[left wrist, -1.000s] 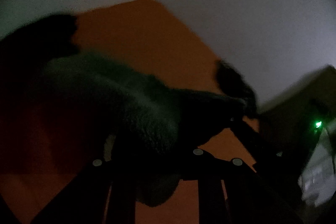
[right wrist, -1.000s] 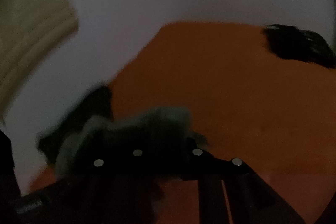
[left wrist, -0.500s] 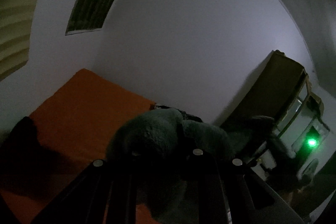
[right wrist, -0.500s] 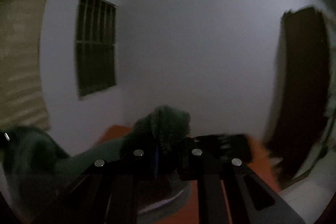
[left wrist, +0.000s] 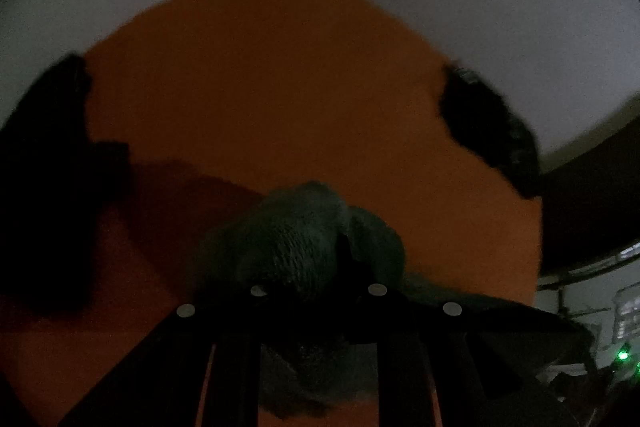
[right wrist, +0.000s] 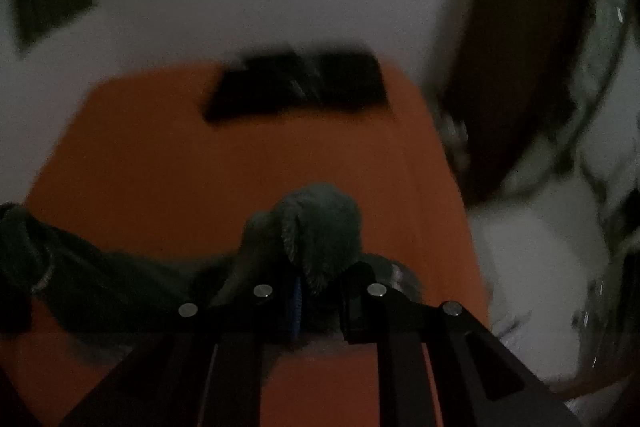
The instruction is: Fold clothes
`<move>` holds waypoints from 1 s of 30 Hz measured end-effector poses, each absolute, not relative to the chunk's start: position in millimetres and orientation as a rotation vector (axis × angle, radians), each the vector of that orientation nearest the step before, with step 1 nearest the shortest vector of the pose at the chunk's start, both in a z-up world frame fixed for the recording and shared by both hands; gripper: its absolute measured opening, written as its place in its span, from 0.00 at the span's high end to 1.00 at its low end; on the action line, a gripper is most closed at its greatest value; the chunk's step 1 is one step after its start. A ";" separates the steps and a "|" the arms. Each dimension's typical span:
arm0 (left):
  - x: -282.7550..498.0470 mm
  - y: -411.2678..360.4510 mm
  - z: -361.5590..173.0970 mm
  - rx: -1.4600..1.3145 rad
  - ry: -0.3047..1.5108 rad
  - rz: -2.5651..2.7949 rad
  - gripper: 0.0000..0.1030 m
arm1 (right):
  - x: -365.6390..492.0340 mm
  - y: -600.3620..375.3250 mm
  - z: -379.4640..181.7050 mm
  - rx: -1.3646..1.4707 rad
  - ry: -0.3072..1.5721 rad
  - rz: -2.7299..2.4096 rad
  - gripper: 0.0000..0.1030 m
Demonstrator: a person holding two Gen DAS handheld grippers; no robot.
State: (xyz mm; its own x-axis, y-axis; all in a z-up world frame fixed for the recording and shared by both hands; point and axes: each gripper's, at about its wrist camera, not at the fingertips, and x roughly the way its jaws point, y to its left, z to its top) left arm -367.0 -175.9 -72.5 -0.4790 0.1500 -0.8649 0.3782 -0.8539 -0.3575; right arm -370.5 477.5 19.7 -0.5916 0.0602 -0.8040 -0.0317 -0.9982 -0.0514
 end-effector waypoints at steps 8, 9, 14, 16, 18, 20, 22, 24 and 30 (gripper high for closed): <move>-320.0 -247.6 -147.7 1.467 1.103 -2.460 0.72 | -352.8 648.5 -141.7 -1.627 0.129 2.489 0.82; -312.1 -250.6 -150.6 1.452 1.115 -2.472 0.65 | -350.9 655.8 -145.3 -1.610 0.169 2.507 0.81; -279.6 -235.7 -131.8 1.432 1.011 -2.582 0.40 | -326.1 638.7 -149.1 -1.493 0.125 2.554 0.37; -267.1 -227.6 -121.8 1.426 0.955 -2.628 0.40 | -323.8 624.3 -141.2 -1.439 0.016 2.570 0.37; -254.6 -219.4 -111.9 1.419 0.898 -2.674 0.27 | -320.1 612.0 -131.9 -1.379 -0.090 2.570 0.37; -242.1 -211.3 -102.0 1.411 0.841 -2.718 0.24 | -305.9 597.9 -115.2 -1.345 -0.118 2.618 0.37; -241.2 -198.0 -102.9 1.447 0.750 -2.738 0.24 | -294.0 585.7 -103.9 -1.344 -0.080 2.690 0.37; -247.4 -181.6 -110.7 1.509 0.638 -2.741 0.24 | -292.5 574.3 -95.3 -1.327 -0.049 2.741 0.37; -297.5 -150.4 -164.9 1.635 0.709 -2.601 0.24 | -296.5 547.0 -114.6 -1.468 0.095 2.862 0.34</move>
State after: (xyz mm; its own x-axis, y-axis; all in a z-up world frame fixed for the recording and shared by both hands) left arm -297.5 -150.4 -164.9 -0.4623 0.2426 -0.8529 0.2237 -0.8988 -0.3769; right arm -296.5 547.0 -114.6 -0.5816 -0.0950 -0.8079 0.0411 -0.9953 0.0874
